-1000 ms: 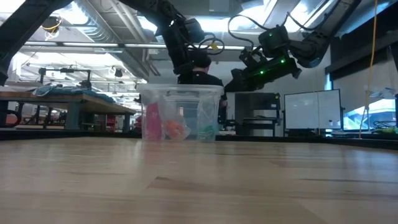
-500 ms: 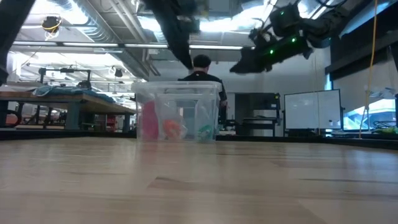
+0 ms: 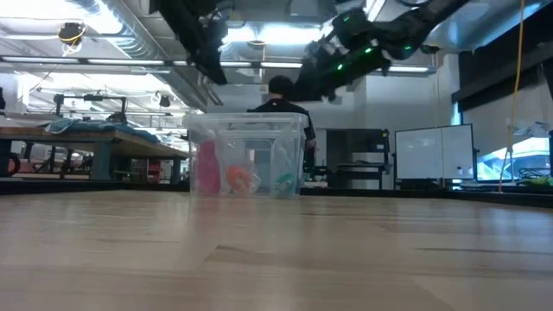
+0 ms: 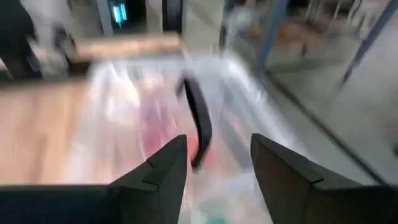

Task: Roll bandage
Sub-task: Close the transparent bin

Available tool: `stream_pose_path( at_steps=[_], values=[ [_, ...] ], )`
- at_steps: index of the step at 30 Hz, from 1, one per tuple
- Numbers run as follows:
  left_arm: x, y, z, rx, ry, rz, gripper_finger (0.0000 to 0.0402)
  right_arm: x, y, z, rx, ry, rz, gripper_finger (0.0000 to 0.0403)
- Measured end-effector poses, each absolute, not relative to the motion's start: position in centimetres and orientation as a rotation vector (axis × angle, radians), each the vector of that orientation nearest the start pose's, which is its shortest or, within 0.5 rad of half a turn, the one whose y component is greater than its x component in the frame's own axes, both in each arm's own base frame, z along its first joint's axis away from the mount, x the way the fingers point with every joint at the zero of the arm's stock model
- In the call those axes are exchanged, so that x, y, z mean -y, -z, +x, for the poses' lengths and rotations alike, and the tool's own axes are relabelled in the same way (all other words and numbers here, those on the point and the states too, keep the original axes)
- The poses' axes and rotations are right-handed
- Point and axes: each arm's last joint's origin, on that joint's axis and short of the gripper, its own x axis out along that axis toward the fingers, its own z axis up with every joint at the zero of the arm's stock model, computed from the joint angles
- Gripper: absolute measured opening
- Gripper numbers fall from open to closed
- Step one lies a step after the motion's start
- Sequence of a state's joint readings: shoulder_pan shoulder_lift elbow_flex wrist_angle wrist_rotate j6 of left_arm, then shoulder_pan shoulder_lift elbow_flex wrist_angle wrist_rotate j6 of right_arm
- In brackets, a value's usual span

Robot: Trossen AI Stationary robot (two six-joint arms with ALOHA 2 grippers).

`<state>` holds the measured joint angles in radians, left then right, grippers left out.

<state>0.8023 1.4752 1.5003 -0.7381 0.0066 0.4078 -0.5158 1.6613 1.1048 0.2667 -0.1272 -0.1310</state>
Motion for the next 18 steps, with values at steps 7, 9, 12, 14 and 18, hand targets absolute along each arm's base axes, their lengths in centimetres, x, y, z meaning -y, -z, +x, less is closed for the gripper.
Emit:
stream_pose_path(
  at_steps=[7, 9, 12, 14, 18],
  values=[
    [-23.4, -32.6, 20.5, -0.896, -0.631, -0.019, 0.0147, 19.1, -23.7, 34.6, -0.548, 0.296, -0.049, 0.0182],
    [-23.3, -32.0, 20.4, -0.912, -0.626, -0.024, 0.0146, 19.1, -23.7, 34.3, -0.577, 0.288, -0.063, 0.0182],
    [-23.4, -31.9, 20.1, -0.921, -0.631, -0.036, 0.0145, 19.1, -24.2, 33.1, -0.643, 0.277, -0.079, 0.0182],
    [-23.4, -31.8, 19.8, -0.943, -0.630, -0.051, 0.0145, 19.3, -24.8, 32.0, -0.688, 0.276, -0.092, 0.0182],
    [-23.7, -31.7, 19.5, -0.951, -0.639, -0.060, 0.0145, 19.7, -25.9, 29.9, -0.743, 0.282, -0.107, 0.0182]
  ],
)
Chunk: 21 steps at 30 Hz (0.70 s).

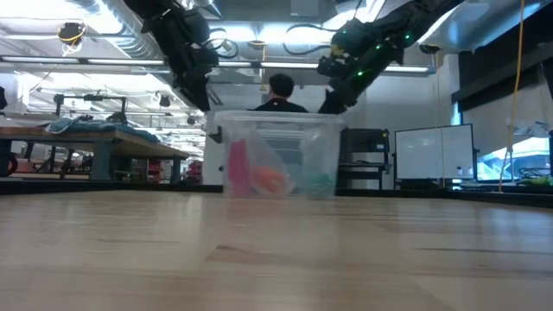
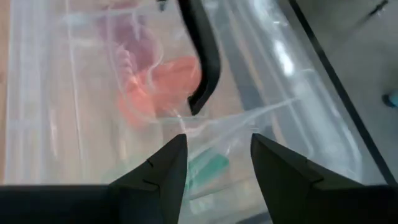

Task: Roll bandage
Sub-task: Close the transparent bin

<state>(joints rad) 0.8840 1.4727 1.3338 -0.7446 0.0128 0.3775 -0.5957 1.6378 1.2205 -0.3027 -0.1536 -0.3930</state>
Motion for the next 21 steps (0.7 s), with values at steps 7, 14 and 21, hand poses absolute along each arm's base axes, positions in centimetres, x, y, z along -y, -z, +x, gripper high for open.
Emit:
stream_pose_path(
  at_steps=[7, 14, 21],
  values=[
    [-23.5, -29.7, 19.6, -0.899, -0.514, -0.125, 0.0145, 19.2, -30.1, 29.0, -0.540, 0.200, -0.111, 0.0182],
    [-22.4, -24.3, 18.9, -0.908, -0.495, -0.203, 0.0145, 19.6, -28.4, 32.9, -0.341, 0.087, -0.057, 0.0182],
    [-20.8, -21.7, 18.4, -0.887, -0.457, -0.199, 0.0145, 20.1, -25.8, 34.5, -0.399, 0.188, -0.090, 0.0182]
  ],
)
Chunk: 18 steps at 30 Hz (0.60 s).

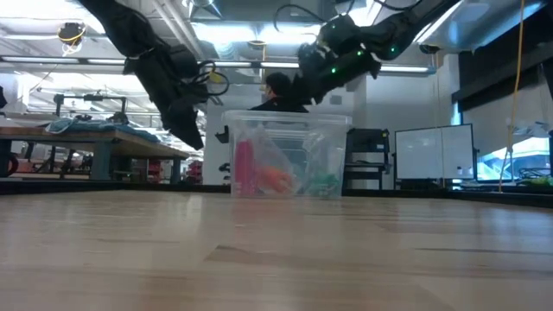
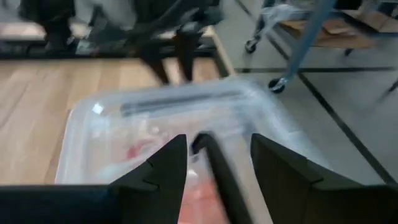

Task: Roll bandage
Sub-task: Close the transparent bin

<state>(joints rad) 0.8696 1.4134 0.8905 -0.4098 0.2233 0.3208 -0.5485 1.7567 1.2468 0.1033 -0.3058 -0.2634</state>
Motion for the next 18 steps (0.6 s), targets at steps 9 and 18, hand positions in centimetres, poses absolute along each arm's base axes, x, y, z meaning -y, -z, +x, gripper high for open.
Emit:
stream_pose_path(
  at_steps=[9, 18],
  values=[
    [-20.8, -21.5, 18.4, -0.880, -0.452, -0.175, 0.0145, 20.7, -27.3, 33.8, -0.511, 0.131, 0.045, 0.0182],
    [-20.4, -21.5, 18.9, -0.878, -0.430, -0.159, 0.0145, 19.3, -26.4, 33.5, -0.586, -0.068, 0.167, 0.0182]
  ],
)
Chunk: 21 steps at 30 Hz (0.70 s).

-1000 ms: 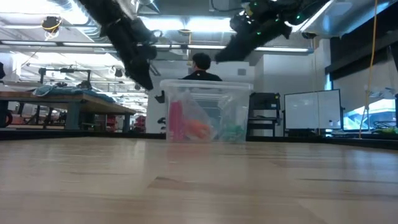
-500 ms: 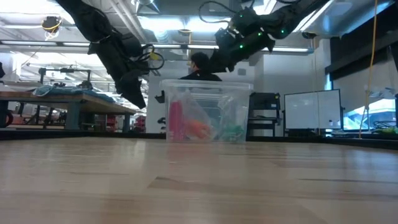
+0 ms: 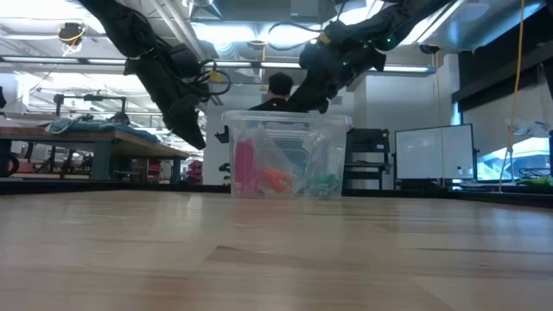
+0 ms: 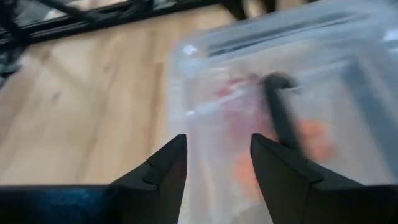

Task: Roll bandage
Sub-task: Close the transparent bin

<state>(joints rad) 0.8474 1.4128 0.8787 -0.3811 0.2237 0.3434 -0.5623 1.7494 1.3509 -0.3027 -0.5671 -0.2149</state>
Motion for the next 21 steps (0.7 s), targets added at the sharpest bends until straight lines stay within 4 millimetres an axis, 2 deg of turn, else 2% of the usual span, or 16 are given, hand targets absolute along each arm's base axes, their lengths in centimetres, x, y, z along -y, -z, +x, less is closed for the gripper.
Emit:
stream_pose_path(
  at_steps=[3, 6, 12, 14, 21],
  values=[
    [-20.4, -21.5, 19.0, -0.879, -0.421, -0.151, 0.0145, 18.6, -26.5, 33.7, -0.583, -0.111, 0.169, 0.0182],
    [-20.4, -21.5, 19.0, -0.878, -0.423, -0.150, 0.0145, 18.3, -27.5, 33.8, -0.542, -0.088, 0.097, 0.0182],
    [-20.2, -21.3, 19.1, -0.836, -0.351, -0.150, 0.0145, 19.1, -29.0, 34.9, -0.361, -0.019, -0.024, 0.0182],
    [-20.2, -20.8, 19.2, -0.797, -0.359, -0.150, 0.0145, 19.6, -28.5, 35.4, -0.350, 0.018, -0.042, 0.0182],
    [-19.9, -18.7, 19.0, -0.644, -0.382, -0.152, 0.0145, 21.3, -24.7, 37.5, -0.326, 0.060, -0.033, 0.0182]
  ],
)
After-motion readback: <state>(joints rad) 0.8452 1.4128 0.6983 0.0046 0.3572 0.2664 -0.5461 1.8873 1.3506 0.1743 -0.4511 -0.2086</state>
